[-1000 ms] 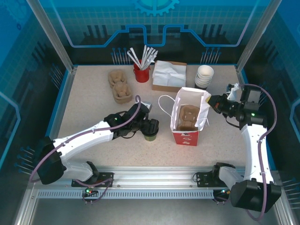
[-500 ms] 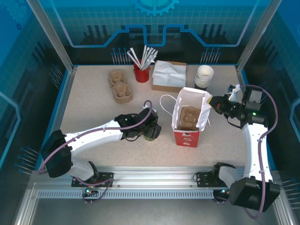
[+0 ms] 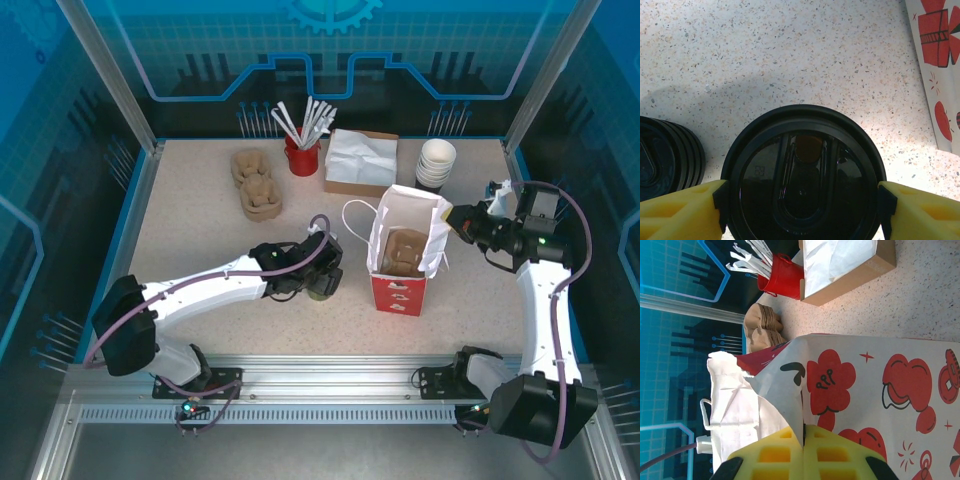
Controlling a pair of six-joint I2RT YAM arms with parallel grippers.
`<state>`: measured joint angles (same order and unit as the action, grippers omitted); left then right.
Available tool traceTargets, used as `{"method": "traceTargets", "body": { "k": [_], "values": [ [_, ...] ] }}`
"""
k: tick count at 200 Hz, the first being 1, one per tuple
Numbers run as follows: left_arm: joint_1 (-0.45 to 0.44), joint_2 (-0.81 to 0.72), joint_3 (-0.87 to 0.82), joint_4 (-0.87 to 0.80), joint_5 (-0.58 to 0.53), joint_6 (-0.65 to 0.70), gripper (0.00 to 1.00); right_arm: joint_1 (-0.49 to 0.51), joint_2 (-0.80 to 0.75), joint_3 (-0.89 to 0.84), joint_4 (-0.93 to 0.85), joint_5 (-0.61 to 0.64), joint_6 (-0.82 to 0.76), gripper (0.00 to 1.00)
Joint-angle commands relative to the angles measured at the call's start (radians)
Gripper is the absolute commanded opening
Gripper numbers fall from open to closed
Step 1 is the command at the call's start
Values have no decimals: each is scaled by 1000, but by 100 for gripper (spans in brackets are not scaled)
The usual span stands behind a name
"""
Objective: Pack the takeout coffee
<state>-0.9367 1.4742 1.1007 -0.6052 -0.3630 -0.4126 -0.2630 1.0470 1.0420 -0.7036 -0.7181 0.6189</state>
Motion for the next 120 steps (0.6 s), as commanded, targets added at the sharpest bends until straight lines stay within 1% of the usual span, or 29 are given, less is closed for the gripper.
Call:
{"method": "traceTargets", "body": {
  "k": [1,54,120],
  "values": [
    [-7,18,31,-48,-10,-11,76,-15,7,11,-17,-35,-20,0],
    [-7,37,59,-106,15,-49,78,-16,15,11,-18,-38,-24,0],
    [-7,78,62,-127,55,-87,79,-19,23,17,-25,-46,-31,0]
  ]
}}
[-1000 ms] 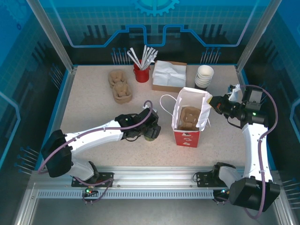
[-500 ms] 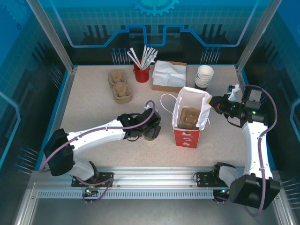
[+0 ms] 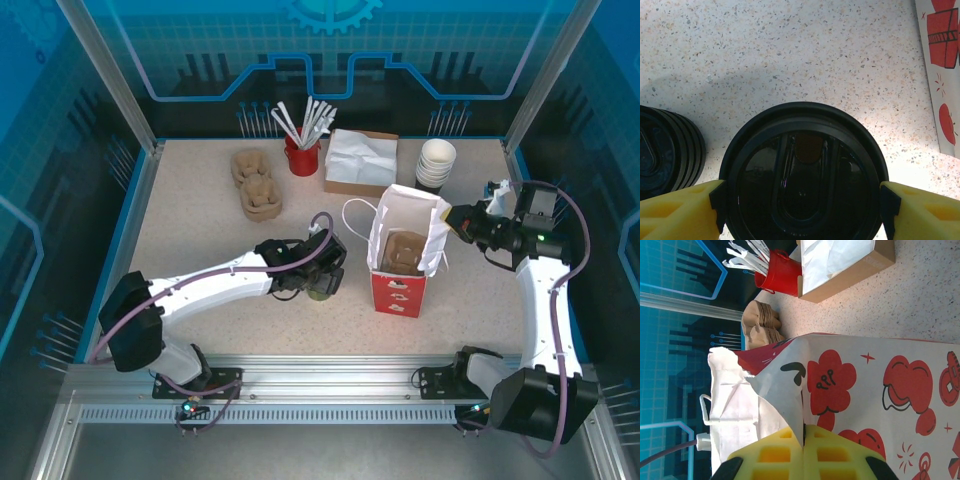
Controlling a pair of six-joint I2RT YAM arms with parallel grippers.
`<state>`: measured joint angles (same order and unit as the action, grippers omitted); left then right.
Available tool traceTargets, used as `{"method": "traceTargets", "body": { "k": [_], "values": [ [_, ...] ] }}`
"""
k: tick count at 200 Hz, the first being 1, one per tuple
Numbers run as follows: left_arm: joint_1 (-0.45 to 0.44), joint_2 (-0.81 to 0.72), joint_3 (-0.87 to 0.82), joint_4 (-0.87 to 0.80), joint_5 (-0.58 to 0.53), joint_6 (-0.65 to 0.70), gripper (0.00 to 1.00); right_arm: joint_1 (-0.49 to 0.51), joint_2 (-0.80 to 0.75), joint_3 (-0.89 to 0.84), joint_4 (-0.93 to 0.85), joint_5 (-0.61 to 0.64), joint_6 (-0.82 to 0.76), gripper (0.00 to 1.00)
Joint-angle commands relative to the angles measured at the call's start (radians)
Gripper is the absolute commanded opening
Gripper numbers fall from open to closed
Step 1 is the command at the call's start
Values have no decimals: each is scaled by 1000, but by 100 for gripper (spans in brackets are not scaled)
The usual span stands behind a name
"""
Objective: Pack the takeout coffee
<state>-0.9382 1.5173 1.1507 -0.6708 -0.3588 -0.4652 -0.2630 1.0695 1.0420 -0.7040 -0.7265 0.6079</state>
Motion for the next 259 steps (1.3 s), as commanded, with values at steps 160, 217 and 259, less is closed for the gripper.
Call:
{"method": "traceTargets", "body": {
  "k": [160,217,259],
  "values": [
    [-6,72,0,-75,83,-102,68,-25,-8,11,-24,-41,-17,0],
    [4,-10,14,-29,44,-110,61,-25,-9,12,10,-39,-17,4],
    [19,-48,88,-87,21,-91,60,-25,8,44,11,28,-138,30]
  ]
}}
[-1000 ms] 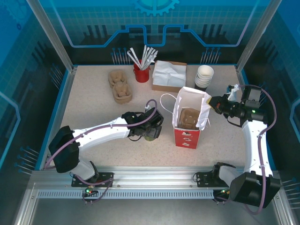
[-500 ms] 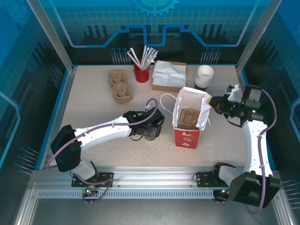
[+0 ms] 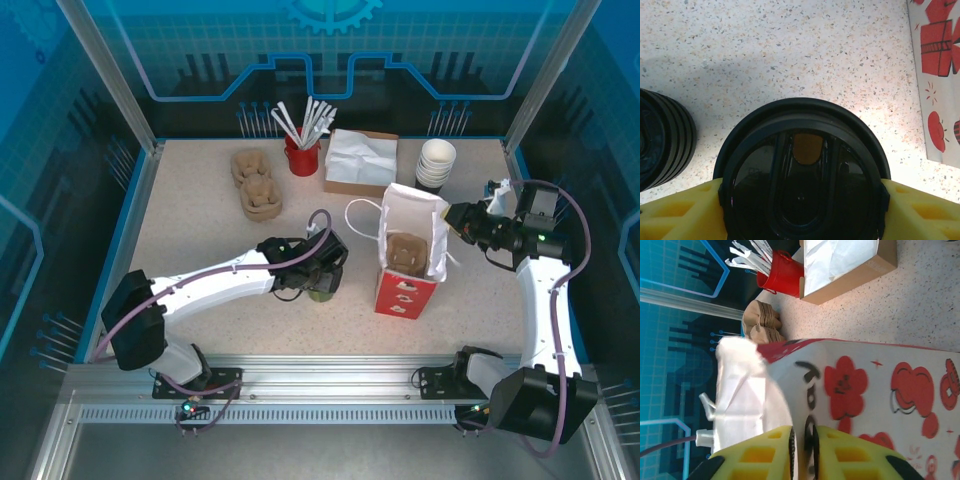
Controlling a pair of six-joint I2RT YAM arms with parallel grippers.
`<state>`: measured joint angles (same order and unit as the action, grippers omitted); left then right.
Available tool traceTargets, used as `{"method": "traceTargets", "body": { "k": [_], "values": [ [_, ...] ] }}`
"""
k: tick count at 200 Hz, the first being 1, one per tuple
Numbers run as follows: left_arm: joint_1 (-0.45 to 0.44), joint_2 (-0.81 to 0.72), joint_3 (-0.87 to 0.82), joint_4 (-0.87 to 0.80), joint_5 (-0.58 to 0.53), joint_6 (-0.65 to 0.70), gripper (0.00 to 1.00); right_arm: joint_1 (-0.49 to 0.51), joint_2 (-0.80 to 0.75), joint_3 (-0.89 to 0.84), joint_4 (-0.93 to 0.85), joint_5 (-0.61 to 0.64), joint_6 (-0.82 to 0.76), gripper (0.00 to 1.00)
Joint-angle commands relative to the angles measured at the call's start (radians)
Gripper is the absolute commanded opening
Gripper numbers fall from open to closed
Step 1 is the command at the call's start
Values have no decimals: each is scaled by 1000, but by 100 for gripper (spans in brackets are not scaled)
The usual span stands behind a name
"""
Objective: Pack the takeout coffee
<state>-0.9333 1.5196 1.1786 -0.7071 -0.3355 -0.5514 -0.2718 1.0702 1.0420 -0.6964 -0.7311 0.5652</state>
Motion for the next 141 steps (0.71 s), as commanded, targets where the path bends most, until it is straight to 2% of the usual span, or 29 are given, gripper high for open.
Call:
{"method": "traceTargets", "body": {
  "k": [1,19,52,97,141],
  "values": [
    [14,-51,62,-53,-3,-4,61,-16,9,45,2,35,-99,30],
    [25,-68,88,-76,3,2,61,-17,25,86,-6,70,-154,38],
    [36,-88,151,-130,11,26,61,-12,82,209,-17,61,-284,49],
    [53,-113,220,-183,38,57,60,45,243,430,-138,50,-554,53],
    [69,-127,299,-251,53,87,60,175,427,631,-324,86,-825,55]
  ]
}}
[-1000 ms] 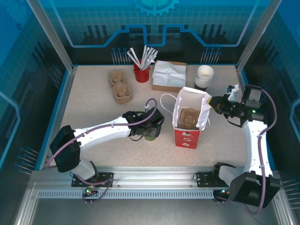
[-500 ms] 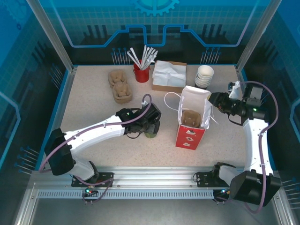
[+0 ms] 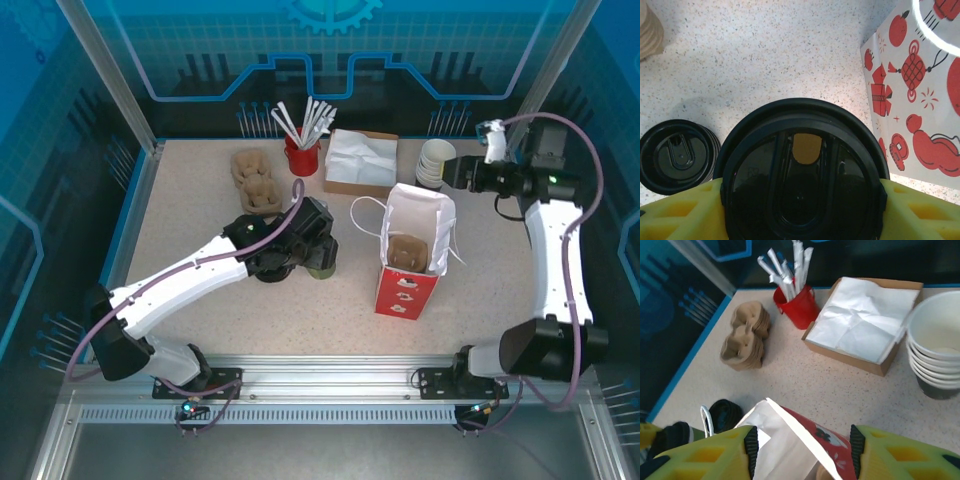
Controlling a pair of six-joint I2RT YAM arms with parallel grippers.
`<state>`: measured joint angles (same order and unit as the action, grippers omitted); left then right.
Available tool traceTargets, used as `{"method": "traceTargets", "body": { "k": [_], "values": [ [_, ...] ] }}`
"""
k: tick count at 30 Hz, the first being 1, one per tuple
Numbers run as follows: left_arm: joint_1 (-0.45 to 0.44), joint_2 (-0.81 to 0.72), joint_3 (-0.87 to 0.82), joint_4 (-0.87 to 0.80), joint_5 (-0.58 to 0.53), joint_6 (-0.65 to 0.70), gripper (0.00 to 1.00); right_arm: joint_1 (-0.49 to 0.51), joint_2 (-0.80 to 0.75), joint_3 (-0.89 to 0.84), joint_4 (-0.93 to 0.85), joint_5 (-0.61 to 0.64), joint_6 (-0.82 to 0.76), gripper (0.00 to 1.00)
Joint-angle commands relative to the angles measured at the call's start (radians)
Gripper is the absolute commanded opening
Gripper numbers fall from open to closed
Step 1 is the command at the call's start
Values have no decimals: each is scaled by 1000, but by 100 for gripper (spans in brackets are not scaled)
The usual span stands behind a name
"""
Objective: Pack the takeout coffee
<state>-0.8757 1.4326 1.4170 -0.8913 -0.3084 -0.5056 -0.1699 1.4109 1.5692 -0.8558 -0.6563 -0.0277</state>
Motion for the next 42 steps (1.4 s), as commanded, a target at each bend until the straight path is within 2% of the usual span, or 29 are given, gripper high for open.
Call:
{"method": "traceTargets", "body": {
  "k": [1,7,12,22,27,32,39,42],
  "values": [
    [12,-42,61,-68,27,42,60,75,90,108,-169,11,-237,55],
    [18,-59,92,-80,61,54,60,136,202,211,-330,15,-421,57],
    [20,-56,95,-67,88,86,60,160,282,285,-445,74,-489,58],
    [24,-40,118,-69,111,109,60,165,354,361,-555,205,-539,58],
    [26,-34,122,-72,113,113,60,167,363,353,-568,190,-562,56],
    [27,-35,123,-72,114,113,60,166,360,344,-548,213,-559,47],
    [27,-40,125,-69,115,107,60,167,362,365,-525,202,-554,13],
    [27,-49,128,-67,117,104,60,168,348,351,-493,177,-558,7]
  ]
}}
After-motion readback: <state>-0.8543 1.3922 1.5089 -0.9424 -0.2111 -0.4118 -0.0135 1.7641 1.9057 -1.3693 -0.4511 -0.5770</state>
